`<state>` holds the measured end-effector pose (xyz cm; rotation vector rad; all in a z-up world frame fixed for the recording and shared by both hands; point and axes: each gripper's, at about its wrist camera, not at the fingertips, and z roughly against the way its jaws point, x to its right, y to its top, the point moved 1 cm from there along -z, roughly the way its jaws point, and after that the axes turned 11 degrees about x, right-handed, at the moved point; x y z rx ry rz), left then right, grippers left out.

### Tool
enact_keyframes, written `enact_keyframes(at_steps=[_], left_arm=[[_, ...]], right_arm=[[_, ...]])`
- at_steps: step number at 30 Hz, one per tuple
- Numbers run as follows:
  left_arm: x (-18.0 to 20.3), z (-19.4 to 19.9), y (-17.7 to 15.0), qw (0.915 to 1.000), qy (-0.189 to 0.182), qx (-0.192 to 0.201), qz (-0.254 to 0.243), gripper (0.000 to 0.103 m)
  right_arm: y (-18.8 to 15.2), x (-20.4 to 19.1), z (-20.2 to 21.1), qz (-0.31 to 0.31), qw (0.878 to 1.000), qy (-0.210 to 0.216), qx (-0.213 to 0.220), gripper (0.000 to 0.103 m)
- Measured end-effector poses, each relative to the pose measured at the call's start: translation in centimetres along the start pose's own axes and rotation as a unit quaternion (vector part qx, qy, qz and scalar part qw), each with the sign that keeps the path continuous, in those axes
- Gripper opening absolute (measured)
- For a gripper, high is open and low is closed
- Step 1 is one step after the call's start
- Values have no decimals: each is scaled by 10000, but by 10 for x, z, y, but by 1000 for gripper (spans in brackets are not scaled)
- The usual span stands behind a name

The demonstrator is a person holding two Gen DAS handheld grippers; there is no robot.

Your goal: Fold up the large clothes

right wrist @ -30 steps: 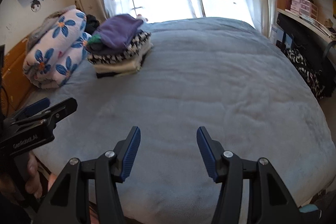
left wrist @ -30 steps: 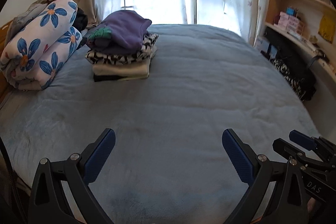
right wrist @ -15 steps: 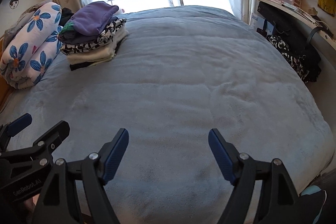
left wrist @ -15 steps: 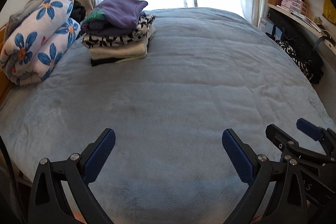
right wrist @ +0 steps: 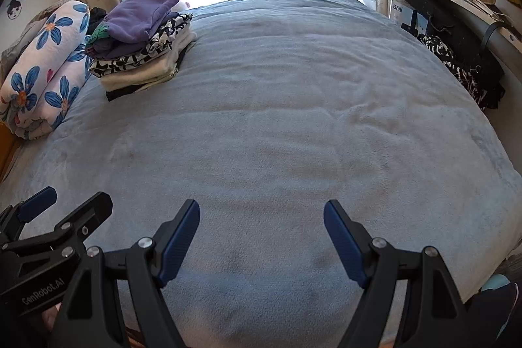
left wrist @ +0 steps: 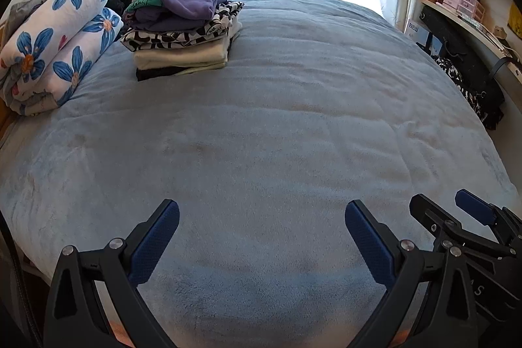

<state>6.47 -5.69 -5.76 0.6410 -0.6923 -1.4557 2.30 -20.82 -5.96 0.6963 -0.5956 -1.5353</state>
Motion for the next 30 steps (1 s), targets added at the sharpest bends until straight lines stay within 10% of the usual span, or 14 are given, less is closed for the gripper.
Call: enact_keyframes(at_steps=[30], left_arm=[[-3, 2, -2, 9999, 71, -49, 60, 101]], right_arm=[[-2, -3, -1, 52, 10000, -58, 9, 79]])
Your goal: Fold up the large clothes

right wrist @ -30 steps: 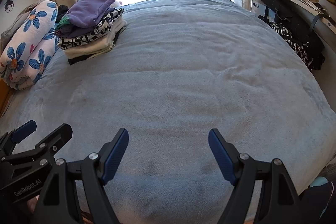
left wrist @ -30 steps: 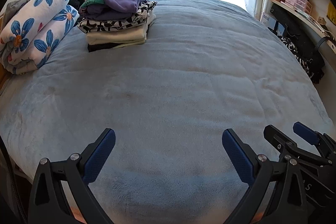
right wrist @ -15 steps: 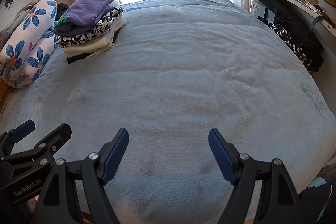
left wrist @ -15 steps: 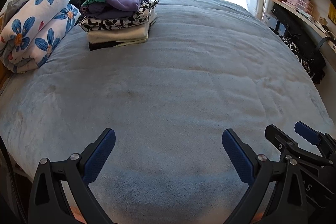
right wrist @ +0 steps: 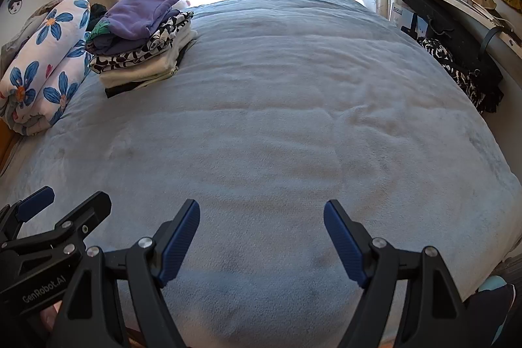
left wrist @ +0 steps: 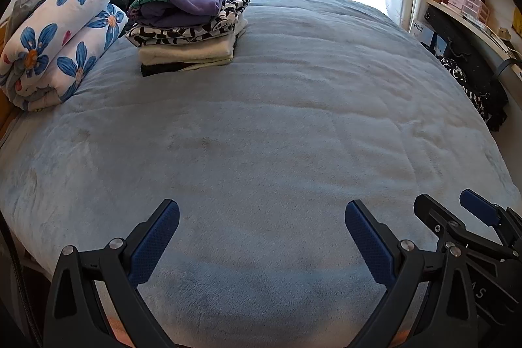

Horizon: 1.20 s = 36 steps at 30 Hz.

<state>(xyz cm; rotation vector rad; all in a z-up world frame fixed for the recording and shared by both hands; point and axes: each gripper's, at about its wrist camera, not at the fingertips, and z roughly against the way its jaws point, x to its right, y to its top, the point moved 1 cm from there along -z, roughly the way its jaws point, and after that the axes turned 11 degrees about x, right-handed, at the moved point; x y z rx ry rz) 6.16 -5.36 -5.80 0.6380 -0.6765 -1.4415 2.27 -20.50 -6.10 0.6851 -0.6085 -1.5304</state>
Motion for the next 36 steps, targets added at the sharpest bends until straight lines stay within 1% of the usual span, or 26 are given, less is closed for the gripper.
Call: enact_keyframes(at_steps=[36], left_arm=[[-4, 0, -5, 9999, 54, -98, 65, 101]], right_arm=[[-2, -3, -1, 30, 10000, -19, -29, 79]])
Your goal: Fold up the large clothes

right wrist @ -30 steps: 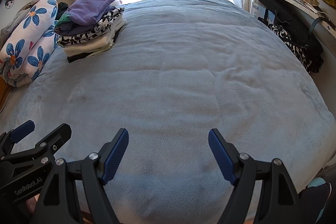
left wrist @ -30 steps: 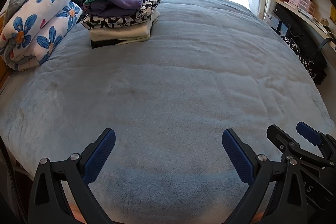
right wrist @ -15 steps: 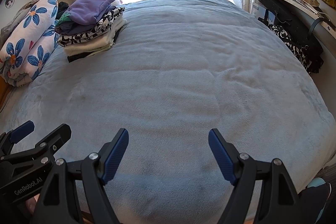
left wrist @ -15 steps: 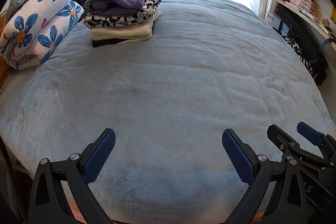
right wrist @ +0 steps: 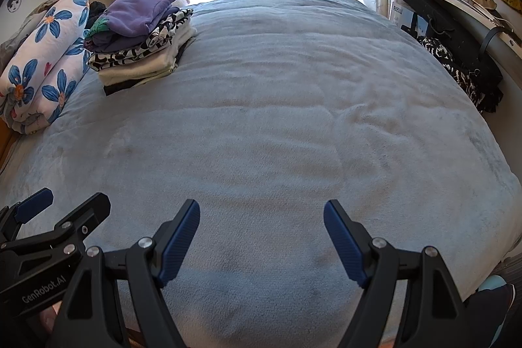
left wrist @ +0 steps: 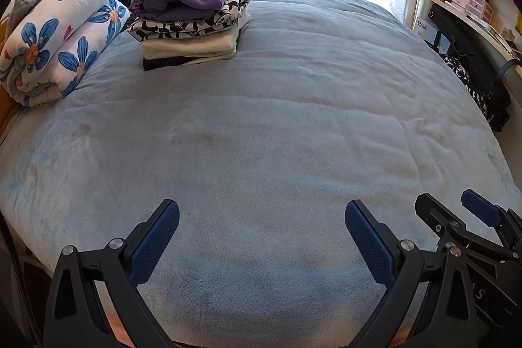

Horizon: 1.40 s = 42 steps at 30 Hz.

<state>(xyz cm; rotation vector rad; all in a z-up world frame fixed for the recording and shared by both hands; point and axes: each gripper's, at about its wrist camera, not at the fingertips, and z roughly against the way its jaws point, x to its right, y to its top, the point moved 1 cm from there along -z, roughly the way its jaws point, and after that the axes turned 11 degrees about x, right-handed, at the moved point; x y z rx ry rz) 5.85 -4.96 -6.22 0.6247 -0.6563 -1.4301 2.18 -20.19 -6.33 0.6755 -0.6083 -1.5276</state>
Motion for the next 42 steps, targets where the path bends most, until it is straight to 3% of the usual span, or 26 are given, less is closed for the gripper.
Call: enact_keyframes(at_steps=[42], left_arm=[[-9, -6, 0, 9999, 41, -110, 92, 101]], right_arm=[[-1, 1, -5, 72, 10000, -3, -55, 79]])
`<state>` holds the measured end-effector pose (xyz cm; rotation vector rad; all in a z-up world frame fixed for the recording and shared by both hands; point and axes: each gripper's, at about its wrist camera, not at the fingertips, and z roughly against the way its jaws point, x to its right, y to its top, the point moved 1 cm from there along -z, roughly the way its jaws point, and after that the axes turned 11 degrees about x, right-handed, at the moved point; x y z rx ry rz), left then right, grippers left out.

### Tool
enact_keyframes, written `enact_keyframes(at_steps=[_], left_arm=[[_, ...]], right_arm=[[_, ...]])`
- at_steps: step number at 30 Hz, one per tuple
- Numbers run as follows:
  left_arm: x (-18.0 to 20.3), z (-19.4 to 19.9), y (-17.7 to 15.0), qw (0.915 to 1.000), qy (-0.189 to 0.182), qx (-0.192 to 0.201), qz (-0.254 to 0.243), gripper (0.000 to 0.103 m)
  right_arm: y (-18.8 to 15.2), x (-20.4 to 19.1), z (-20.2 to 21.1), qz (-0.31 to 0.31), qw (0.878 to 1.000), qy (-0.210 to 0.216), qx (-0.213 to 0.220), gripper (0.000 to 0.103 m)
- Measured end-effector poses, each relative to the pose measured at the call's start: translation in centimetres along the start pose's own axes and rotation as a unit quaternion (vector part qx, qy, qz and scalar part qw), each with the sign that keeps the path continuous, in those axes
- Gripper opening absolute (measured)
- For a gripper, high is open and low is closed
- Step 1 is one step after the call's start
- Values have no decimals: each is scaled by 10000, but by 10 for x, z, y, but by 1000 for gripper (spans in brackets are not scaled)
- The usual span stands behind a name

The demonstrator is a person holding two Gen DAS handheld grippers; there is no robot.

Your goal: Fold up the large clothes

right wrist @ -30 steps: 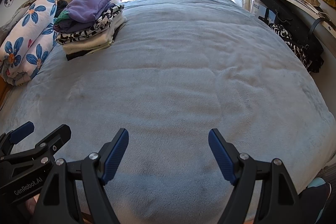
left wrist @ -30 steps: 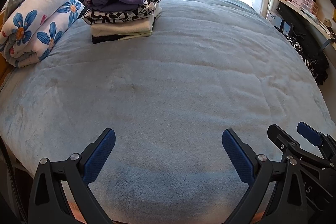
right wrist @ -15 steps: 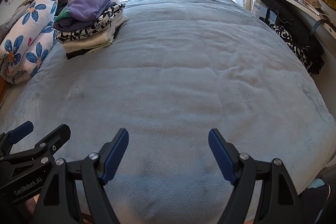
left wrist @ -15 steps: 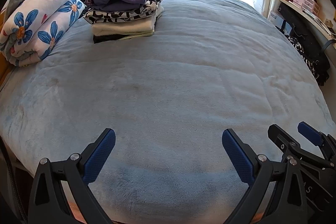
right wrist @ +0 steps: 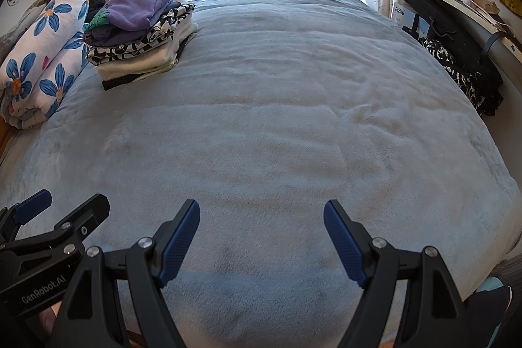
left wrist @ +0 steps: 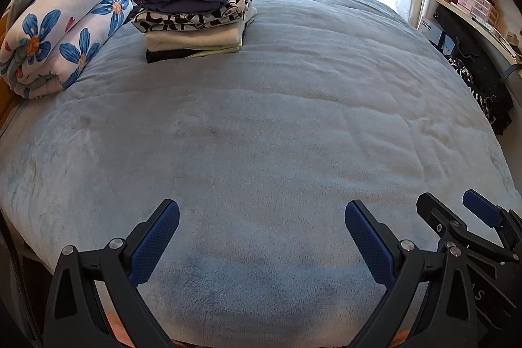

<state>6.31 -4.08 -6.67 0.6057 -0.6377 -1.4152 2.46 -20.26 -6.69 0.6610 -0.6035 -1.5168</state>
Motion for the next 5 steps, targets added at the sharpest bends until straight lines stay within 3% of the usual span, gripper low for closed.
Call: enact_keyframes(at_steps=[5], left_arm=[[0, 2, -1, 10000, 22, 36, 5, 101]], right_arm=[[0, -1, 1, 18, 10000, -3, 8, 79]])
